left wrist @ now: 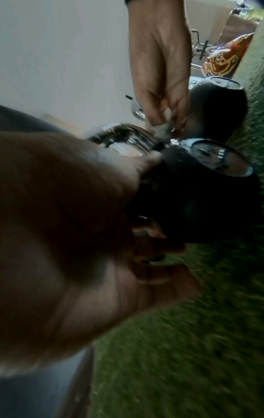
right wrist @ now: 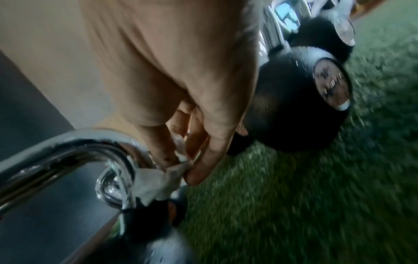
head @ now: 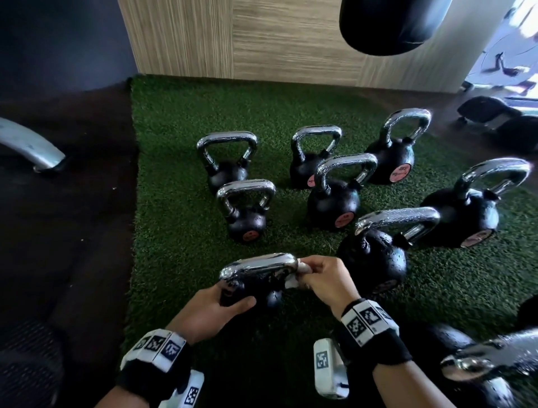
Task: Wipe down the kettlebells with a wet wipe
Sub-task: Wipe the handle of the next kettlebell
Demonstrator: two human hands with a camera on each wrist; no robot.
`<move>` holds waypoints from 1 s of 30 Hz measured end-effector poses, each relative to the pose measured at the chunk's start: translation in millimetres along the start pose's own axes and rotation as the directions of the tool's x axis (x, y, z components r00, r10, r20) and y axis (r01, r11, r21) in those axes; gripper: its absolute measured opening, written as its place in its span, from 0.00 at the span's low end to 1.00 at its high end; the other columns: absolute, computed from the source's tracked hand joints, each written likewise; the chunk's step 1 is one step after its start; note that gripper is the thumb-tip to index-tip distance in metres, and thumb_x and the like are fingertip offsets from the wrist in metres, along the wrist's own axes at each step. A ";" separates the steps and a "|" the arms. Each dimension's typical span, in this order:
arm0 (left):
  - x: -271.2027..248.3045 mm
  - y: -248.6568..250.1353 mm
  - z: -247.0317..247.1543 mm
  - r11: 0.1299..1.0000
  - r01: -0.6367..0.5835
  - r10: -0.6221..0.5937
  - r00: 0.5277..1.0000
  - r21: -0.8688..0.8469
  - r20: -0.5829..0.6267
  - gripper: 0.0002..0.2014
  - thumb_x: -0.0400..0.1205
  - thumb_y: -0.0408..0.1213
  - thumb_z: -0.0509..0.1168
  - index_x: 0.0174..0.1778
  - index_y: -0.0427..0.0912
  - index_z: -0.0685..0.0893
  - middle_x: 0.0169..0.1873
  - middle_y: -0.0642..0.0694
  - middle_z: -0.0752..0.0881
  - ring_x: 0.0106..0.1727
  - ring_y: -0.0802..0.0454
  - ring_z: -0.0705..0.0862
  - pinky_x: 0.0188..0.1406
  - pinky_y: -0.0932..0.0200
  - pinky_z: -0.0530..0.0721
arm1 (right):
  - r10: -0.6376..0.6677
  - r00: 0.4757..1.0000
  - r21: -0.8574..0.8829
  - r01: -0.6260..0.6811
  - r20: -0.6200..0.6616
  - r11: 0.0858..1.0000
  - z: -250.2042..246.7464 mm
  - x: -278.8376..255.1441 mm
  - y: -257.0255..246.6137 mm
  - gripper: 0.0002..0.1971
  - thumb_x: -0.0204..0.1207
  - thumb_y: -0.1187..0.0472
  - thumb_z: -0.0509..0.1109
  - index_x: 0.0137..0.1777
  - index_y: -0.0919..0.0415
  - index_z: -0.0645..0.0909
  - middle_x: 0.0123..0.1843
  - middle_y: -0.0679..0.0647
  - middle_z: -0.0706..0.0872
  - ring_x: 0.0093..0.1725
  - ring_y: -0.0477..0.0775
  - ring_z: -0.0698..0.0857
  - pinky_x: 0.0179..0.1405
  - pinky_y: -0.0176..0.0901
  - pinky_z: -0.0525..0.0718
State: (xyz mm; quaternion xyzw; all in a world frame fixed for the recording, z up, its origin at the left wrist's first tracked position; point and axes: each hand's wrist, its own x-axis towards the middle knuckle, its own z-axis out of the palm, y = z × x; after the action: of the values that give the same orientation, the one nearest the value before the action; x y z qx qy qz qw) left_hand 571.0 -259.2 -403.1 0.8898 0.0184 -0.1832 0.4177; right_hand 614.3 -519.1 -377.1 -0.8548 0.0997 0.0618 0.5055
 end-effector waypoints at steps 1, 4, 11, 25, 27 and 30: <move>-4.7 0.7 -4.5 0.992 -0.015 0.015 1.000 0.124 0.003 0.29 0.69 0.77 0.68 0.61 0.67 0.84 0.51 0.63 0.90 0.54 0.65 0.87 0.55 0.62 0.82 | -0.042 0.997 -0.079 0.036 -0.070 0.996 -9.1 -2.7 -3.1 0.11 0.65 0.64 0.82 0.44 0.49 0.92 0.39 0.44 0.93 0.45 0.46 0.91 0.44 0.31 0.87; -26.7 6.6 -23.0 0.936 -0.049 0.037 0.998 0.350 0.040 0.12 0.77 0.62 0.70 0.53 0.65 0.88 0.46 0.64 0.91 0.50 0.69 0.87 0.51 0.68 0.82 | -0.233 0.950 -0.299 0.164 -0.210 0.940 -37.4 -18.7 -22.6 0.07 0.68 0.59 0.81 0.43 0.47 0.89 0.35 0.38 0.89 0.36 0.32 0.85 0.30 0.17 0.75; -68.3 64.3 -57.7 0.927 -0.362 0.339 0.921 -0.097 -0.191 0.19 0.77 0.70 0.65 0.57 0.68 0.91 0.49 0.69 0.92 0.52 0.72 0.89 0.51 0.76 0.84 | -0.508 0.861 -0.029 0.508 0.019 0.861 -53.4 -56.9 -90.4 0.11 0.67 0.57 0.85 0.45 0.47 0.86 0.41 0.41 0.93 0.43 0.39 0.91 0.43 0.31 0.84; -54.1 98.6 -50.4 0.576 -0.279 0.241 0.956 -0.768 -0.167 0.20 0.70 0.46 0.77 0.55 0.41 0.94 0.53 0.38 0.94 0.55 0.47 0.93 0.52 0.61 0.91 | -0.764 0.643 -0.127 0.756 -0.041 0.643 -18.2 -69.2 -120.5 0.16 0.63 0.61 0.86 0.43 0.57 0.81 0.32 0.47 0.77 0.30 0.45 0.74 0.31 0.28 0.68; -51.3 97.1 -52.8 0.577 -0.292 0.239 0.954 -0.763 -0.184 0.17 0.70 0.43 0.77 0.54 0.43 0.95 0.52 0.41 0.94 0.55 0.48 0.93 0.50 0.63 0.90 | -0.734 0.678 -0.096 0.735 0.049 0.672 -21.8 -65.4 -116.0 0.24 0.61 0.52 0.88 0.54 0.52 0.82 0.31 0.49 0.78 0.28 0.44 0.74 0.30 0.27 0.69; -46.5 88.0 -55.2 0.714 -0.385 0.223 0.917 -0.584 -0.332 0.10 0.75 0.43 0.76 0.51 0.50 0.96 0.49 0.50 0.95 0.56 0.53 0.93 0.55 0.62 0.89 | -0.656 0.749 -0.123 0.662 0.092 0.739 -32.1 -50.9 -98.2 0.40 0.58 0.41 0.88 0.70 0.41 0.75 0.33 0.50 0.79 0.27 0.43 0.75 0.30 0.28 0.73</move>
State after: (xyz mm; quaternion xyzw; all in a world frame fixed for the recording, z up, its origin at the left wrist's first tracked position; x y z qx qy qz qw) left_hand 561.2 -269.4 -290.2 0.6999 -0.0182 0.0136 0.7139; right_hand 587.9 -495.7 -267.5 -0.8683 -0.2246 -0.0952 0.4319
